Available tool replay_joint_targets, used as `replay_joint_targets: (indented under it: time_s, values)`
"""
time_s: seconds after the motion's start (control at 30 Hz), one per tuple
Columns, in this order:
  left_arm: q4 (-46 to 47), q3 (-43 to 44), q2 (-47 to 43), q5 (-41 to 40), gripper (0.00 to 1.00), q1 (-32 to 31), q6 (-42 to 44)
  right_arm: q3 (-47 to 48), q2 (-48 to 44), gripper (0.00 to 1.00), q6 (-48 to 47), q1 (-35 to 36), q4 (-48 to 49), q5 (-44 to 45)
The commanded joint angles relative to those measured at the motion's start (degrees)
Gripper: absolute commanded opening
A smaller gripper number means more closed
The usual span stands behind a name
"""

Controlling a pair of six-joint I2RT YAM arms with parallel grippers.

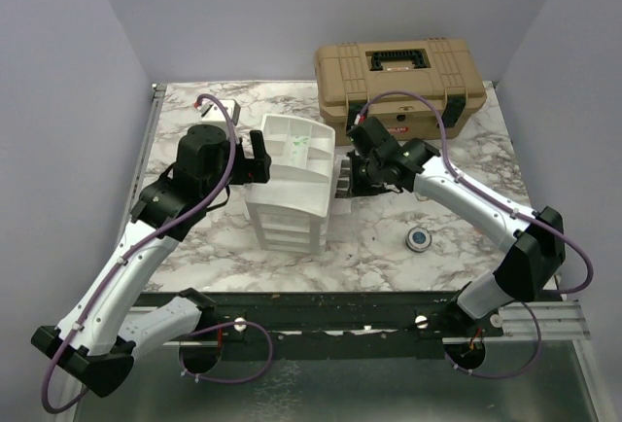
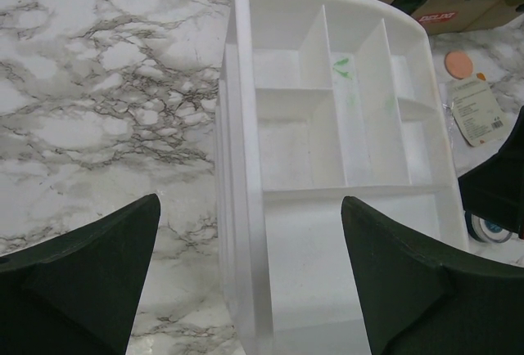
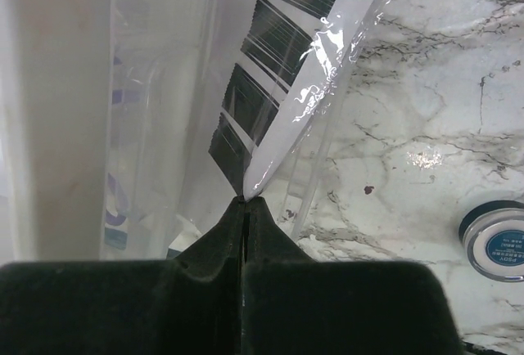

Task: Organize the makeup
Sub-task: Place the makeup tool in the drawer.

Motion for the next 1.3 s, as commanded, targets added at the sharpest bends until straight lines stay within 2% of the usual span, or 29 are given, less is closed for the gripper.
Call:
replay_joint_targets:
  time_s: [0.0, 0.4, 0.5, 0.67, 0.9, 1.0, 1.07, 1.17, 1.27]
  values:
    - [1.39, 2.04, 0.65, -2.56, 0.93, 0.05, 1.25, -0.18, -0.41, 0.01, -0.42, 0.29, 0.21, -3.36]
    - [1.42, 2.48, 1.18, -2.15, 0.93, 0.03, 0.75, -2.85, -2.78, 0.01, -0.51, 0.41, -2.66, -4.37]
    - [1.64, 1.82, 0.91, -1.91, 0.93, 0.00, 0.28, -5.97, -3.98, 0.01, -0.26, 0.44, 2.32, -4.05]
    - [1.06, 1.73, 0.40, -0.29, 0.93, 0.07, -0.41, -1.60, 0.25, 0.01, -0.69, 0.43, 2.51, -2.48]
    - [0.62, 0.94, -1.01, 0.24, 0.93, 0.06, -1.15, -2.99, 1.96, 0.05, 0.77, 0.44, 8.39, -4.38]
    - [0.58, 1.40, -0.48, 0.75, 0.93, 0.04, -1.03, -1.93, 2.51, 0.13, -0.85, 0.45, 9.03, -8.00]
    - [0.53, 1.64, -0.09, 1.44, 0.93, 0.02, -0.89, -1.67, 1.53, 0.28, -1.25, 0.40, 8.49, -7.04]
    - [0.50, 1.47, 0.11, 1.82, 0.93, 0.07, -0.83, -3.26, -2.07, 0.45, -2.20, 0.38, 9.14, -5.08]
    - [0.48, 1.21, 0.21, 1.78, 0.93, 0.07, -0.74, -3.07, -5.76, 0.46, -2.46, 0.41, 8.06, -2.43]
